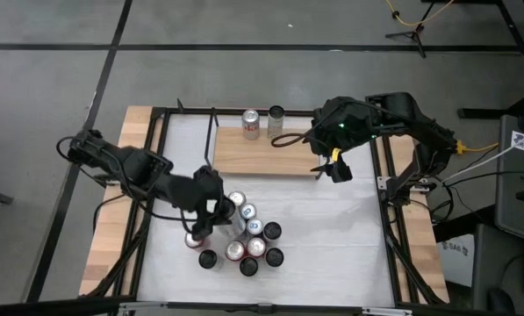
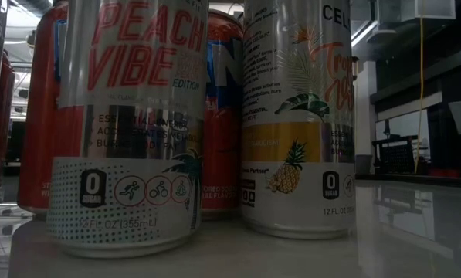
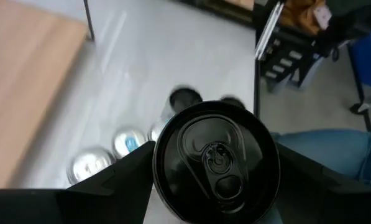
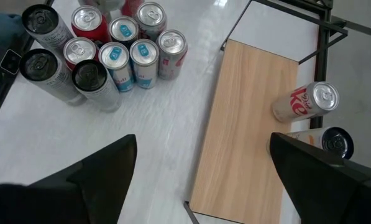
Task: Place canned beverage on shelf
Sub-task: Put the white yellow soda can onto the shelf aligned with the other white yellow soda can
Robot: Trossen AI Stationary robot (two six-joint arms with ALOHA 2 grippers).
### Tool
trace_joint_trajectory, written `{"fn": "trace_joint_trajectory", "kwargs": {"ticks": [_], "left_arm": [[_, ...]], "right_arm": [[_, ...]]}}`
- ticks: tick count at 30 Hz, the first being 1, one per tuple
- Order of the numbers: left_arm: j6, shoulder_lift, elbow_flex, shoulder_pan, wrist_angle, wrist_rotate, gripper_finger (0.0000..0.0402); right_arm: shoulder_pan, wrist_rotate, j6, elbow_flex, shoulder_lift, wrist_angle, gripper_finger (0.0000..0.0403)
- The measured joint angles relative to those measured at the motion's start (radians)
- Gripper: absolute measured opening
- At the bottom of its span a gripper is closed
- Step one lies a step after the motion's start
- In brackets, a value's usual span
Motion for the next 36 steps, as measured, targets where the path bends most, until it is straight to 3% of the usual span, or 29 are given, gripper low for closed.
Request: {"fn": "trace_joint_trajectory", "kwargs": {"ticks": [8,22,36], "left_arm": [[0.245,0.0,0.059,0.147,-0.006,0.013,0.0257],[0.631,0.016,0.059,0.535,0.034,0.246,0.0257],[0.929,0.263,0.058,0.734,0.152,0.502,0.0257]], "right_arm": [[0.0,0.0,0.001,0.0,0.0,0.0,0.0363],[0.0,0.0,0.002,0.0,0.001,0.002,0.0363],[0.0,0.0,0.003,0.0,0.002,0.006,0.0363]]}}
